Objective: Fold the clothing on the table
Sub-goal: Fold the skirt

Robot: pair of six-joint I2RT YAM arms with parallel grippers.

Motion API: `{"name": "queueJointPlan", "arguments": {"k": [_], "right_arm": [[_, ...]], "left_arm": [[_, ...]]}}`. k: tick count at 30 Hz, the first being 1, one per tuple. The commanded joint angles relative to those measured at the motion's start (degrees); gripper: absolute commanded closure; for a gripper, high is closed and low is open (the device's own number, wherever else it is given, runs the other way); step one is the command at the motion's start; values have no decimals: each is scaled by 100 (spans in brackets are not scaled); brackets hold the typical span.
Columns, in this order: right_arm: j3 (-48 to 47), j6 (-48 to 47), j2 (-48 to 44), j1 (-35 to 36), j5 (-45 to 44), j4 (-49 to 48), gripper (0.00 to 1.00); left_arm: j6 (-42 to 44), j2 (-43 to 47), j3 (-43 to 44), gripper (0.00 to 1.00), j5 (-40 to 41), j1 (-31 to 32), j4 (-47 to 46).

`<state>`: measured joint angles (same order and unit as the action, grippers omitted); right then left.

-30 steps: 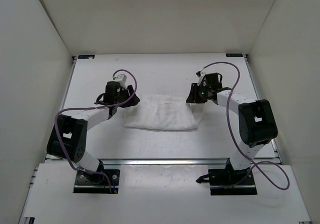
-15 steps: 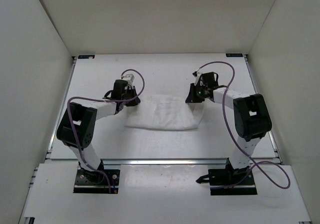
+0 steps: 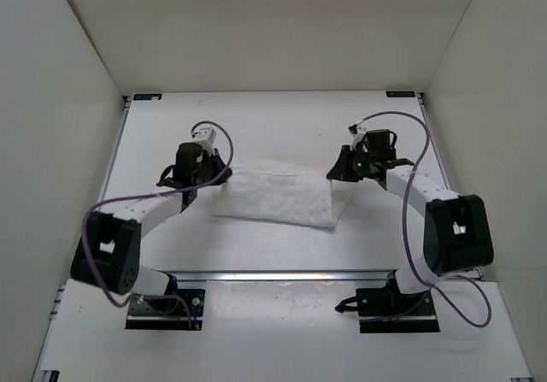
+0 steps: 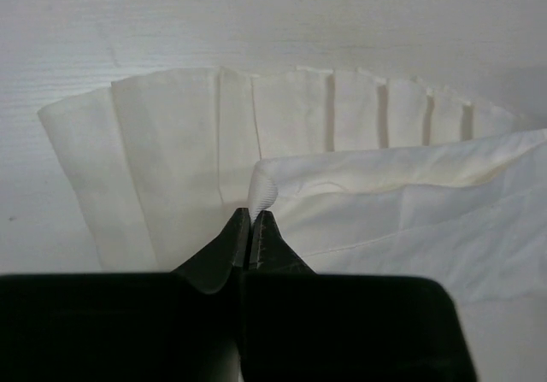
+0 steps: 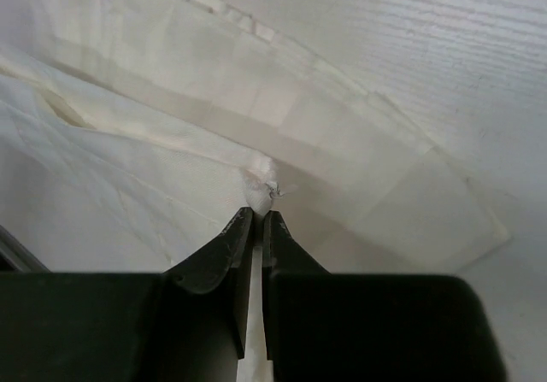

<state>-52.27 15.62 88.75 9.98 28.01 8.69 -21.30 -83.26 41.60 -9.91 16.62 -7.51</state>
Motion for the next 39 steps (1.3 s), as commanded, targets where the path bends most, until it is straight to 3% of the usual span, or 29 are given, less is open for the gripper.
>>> {"name": "queueJointPlan", "arguments": {"k": [1, 8, 11, 16, 23, 24, 25, 26, 28, 30, 33, 35, 39], "right_arm": [[270, 91, -630, -22, -5, 106, 100], [534, 179, -1703, -136, 116, 748, 100], [298, 257, -1652, -408, 205, 591, 100], [-904, 319, -249, -445, 258, 476, 100], [-2751, 486, 2117, -514, -506, 1107, 100], [-2893, 486, 2259, -506, -611, 1117, 100], [-3164, 451, 2496, -532, -665, 1257, 96], [-3506, 373, 2689, -515, -787, 1310, 80], [-3920, 319, 2849, -532, -814, 1407, 67], [-4089, 249, 2597, -462, -1120, 1627, 60], [-3607, 476, 1781, -313, -1657, 1689, 51], [-2566, 757, 1193, -268, -1606, 1497, 50], [-80, 1442, -249, -268, -1176, 479, 50]], "left_arm": [[-155, 923, -529, 100, -90, -1, 188], [-427, 2612, -794, 100, -230, 149, 918], [-454, 2588, -663, 100, -309, -237, 812], [-322, 1087, 319, 100, -328, -476, 409], [-306, -1944, 2298, 100, -573, -458, 477], [-235, -2348, 2717, 97, -521, -449, 522], [-208, -2518, 3095, 88, -486, -449, 688], [-86, -2841, 3447, 61, -572, -458, 750], [-50, -3125, 3704, 49, -766, -563, 952], [-172, -2847, 3470, 43, -942, -651, 682], [-365, -2057, 2644, 39, -872, -809, 574], [-401, -1624, 2109, 40, -802, -880, 1222], [-532, -508, 695, 39, -398, -669, 1402]]}}
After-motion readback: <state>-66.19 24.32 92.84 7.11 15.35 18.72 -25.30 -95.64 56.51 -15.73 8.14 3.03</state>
